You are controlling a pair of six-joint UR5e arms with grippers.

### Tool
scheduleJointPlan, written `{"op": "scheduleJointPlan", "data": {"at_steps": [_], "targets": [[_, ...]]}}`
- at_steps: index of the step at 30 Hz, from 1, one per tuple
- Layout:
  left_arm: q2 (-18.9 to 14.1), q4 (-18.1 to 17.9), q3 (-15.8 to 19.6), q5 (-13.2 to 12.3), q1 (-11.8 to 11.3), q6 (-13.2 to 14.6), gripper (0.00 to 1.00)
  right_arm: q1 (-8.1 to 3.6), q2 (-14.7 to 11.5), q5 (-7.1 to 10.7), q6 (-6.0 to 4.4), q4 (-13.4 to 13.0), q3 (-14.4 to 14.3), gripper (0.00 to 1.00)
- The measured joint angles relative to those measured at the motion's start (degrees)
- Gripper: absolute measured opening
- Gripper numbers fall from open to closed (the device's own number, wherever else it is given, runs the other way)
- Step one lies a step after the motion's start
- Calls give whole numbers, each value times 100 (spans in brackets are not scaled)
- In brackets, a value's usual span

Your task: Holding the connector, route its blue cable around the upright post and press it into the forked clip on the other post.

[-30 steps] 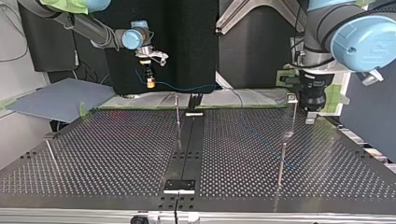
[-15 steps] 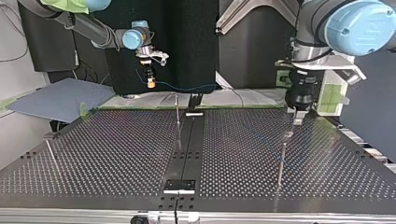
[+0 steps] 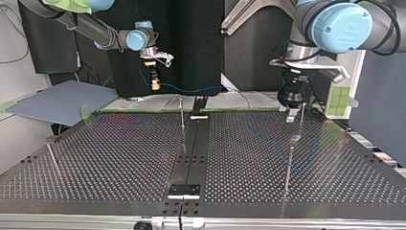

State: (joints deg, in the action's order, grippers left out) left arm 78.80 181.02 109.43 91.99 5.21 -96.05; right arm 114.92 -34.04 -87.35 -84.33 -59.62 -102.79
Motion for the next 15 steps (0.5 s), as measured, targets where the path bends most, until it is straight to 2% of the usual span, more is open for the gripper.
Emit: {"op": "scheduleJointPlan", "data": {"at_steps": [9,15], "targets": [[251,-438,57,59,254,198,100,21,-1,-10,9,1,0,0],[297,-767,59,192,467,477,100,43,-1,-4,-2,1,10,0]]}}
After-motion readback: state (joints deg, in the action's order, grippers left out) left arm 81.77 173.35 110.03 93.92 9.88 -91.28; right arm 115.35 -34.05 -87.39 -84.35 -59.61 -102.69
